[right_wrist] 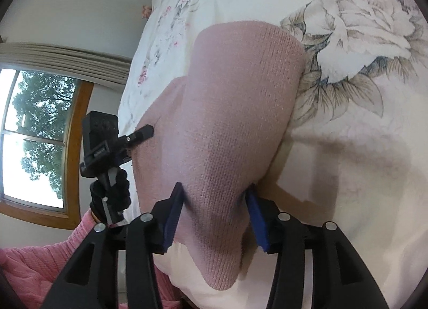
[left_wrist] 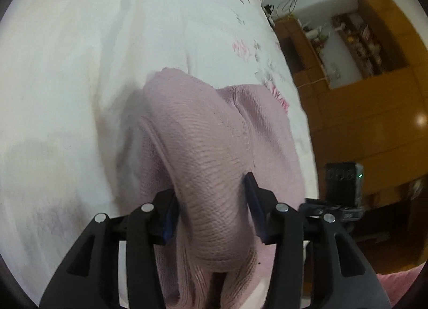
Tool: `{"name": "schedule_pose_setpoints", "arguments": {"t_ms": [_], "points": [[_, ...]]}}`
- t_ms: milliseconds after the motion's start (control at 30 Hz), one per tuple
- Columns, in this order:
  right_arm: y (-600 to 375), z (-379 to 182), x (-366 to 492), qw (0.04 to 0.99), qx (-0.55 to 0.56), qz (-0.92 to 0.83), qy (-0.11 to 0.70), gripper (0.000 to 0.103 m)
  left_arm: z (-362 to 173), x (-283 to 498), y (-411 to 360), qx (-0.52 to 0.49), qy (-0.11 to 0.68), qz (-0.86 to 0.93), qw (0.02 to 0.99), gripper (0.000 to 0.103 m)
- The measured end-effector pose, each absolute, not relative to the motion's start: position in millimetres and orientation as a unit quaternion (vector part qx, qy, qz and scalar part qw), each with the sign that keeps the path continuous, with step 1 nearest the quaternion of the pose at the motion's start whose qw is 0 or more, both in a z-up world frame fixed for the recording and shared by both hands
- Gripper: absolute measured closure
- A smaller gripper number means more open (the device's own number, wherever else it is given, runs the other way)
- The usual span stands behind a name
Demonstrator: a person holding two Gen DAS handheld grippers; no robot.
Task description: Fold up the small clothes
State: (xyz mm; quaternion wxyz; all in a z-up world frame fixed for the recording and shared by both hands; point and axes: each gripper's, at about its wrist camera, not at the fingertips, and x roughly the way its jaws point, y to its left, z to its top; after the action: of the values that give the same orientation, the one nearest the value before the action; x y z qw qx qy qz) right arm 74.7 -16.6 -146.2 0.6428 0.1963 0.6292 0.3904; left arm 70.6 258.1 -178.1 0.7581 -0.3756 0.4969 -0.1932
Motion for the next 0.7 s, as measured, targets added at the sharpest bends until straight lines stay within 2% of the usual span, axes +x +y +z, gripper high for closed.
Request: {"name": "schedule_pose_setpoints", "arguments": {"t_ms": [200, 333, 367, 400, 433, 533, 600, 700], "points": [[-2.1, -144.3, 81.0, 0.646, 0.182, 0.386, 0.632, 0.049, -172.2, 88.5, 283.9, -0.409, 0.465, -0.179, 0.764, 0.06], [3.9, -145.9, 83.8, 0.648, 0.179, 0.382, 0.634, 0.048, -182.1, 118.0, 276.0, -0.407, 0.495, -0.196, 0.742, 0.06], [4.8, -146.0, 84.5, 0.648, 0.182, 0.382, 0.634, 0.048, -185.7, 126.0, 272.4, -0.406, 0.502, -0.196, 0.738, 0.065], [5.6, -145.7, 84.7, 0.649, 0.181, 0.381, 0.633, 0.048, -186.9, 129.2, 270.8, -0.407, 0.502, -0.196, 0.738, 0.082], [2.5, -145.3, 84.2, 0.65, 0.179, 0.381, 0.633, 0.048, -186.1, 130.0, 271.2, -0.412, 0.498, -0.201, 0.736, 0.09], [-2.9, -146.5, 84.3, 0.649, 0.179, 0.382, 0.633, 0.048, -167.1, 137.4, 262.6, -0.415, 0.453, -0.24, 0.752, 0.093], [-3.7, -147.4, 85.2, 0.648, 0.18, 0.383, 0.633, 0.048, -149.7, 139.2, 254.2, -0.371, 0.433, -0.257, 0.781, 0.093], [-2.3, -147.2, 85.7, 0.651, 0.175, 0.383, 0.632, 0.048, -177.1, 148.1, 260.1, -0.336, 0.493, -0.198, 0.778, 0.093]]}}
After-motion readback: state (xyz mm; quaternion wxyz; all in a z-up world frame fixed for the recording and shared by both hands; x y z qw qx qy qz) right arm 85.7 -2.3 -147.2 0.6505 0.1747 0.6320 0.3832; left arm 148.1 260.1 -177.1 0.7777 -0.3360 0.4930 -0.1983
